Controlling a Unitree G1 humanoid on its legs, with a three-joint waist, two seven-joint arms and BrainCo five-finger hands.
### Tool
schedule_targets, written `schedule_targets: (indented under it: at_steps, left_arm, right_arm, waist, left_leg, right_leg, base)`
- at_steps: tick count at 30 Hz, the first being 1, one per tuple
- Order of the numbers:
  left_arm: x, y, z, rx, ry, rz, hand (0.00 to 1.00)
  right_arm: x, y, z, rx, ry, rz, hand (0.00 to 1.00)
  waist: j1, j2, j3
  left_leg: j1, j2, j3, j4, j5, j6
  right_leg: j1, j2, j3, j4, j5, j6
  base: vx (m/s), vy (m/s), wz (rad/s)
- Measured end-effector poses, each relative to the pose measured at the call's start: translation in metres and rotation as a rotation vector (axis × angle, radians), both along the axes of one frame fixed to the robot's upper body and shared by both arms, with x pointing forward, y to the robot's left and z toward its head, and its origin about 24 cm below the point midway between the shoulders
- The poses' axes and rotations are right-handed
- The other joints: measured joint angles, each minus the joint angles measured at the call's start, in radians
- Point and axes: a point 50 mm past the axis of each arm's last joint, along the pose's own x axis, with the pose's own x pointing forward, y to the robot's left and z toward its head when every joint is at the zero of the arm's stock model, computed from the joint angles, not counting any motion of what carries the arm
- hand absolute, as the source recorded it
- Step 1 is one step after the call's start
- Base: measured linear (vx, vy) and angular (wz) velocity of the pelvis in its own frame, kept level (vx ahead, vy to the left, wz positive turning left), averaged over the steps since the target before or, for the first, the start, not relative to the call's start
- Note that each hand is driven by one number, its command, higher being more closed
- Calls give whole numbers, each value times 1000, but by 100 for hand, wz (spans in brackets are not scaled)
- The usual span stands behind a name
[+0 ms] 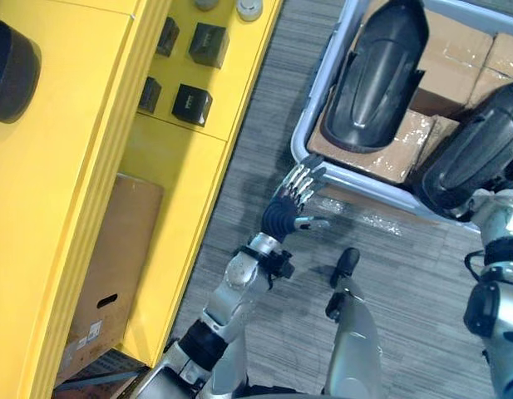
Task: Walk over and take plastic housings, then place them on the shelf
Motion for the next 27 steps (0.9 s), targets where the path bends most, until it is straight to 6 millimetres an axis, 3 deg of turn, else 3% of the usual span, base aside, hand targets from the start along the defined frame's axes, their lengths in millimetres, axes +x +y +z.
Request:
schedule_targets:
  at_steps: [5, 12, 21, 27]
  left_arm:
    - [-1, 4, -5, -14, 21, 17, 0]
    - [0, 10, -3, -29, 21, 40, 0]
    - [1, 19, -10, -54, 60, 67, 0]
    - [-2, 25, -20, -41, 93, 86, 0]
  right_arm:
    - [-9, -8, -11, 89, -20, -50, 100]
    - [-15, -15, -15, 50, -36, -79, 100]
    - [-13, -13, -5, -196, 8, -120, 100]
    - [-7, -9, 11, -380, 57, -94, 100]
  waist:
    - [7, 0, 0]
    - [13, 0, 0]
    - [15, 0, -1]
    - [-5, 0, -1]
  left_leg:
    - [-5, -17, -11, -8, 10, 6]
    - [-17, -27, -24, -4, 14, 8]
    - [-11, -19, -32, 1, 14, 7]
    - [22, -15, -33, 2, 13, 8]
  right_leg:
    - [4, -17, -16, 3, -3, 2]
    - [6, -26, -29, 3, -1, 4]
    - [36, -6, -33, -36, 21, 10]
    - [97, 14, -36, -108, 49, 11]
  base:
    - [-23, 10, 11]
    - [-11, 14, 7]
    - [-3, 0, -1]
    - [-23, 0, -4]
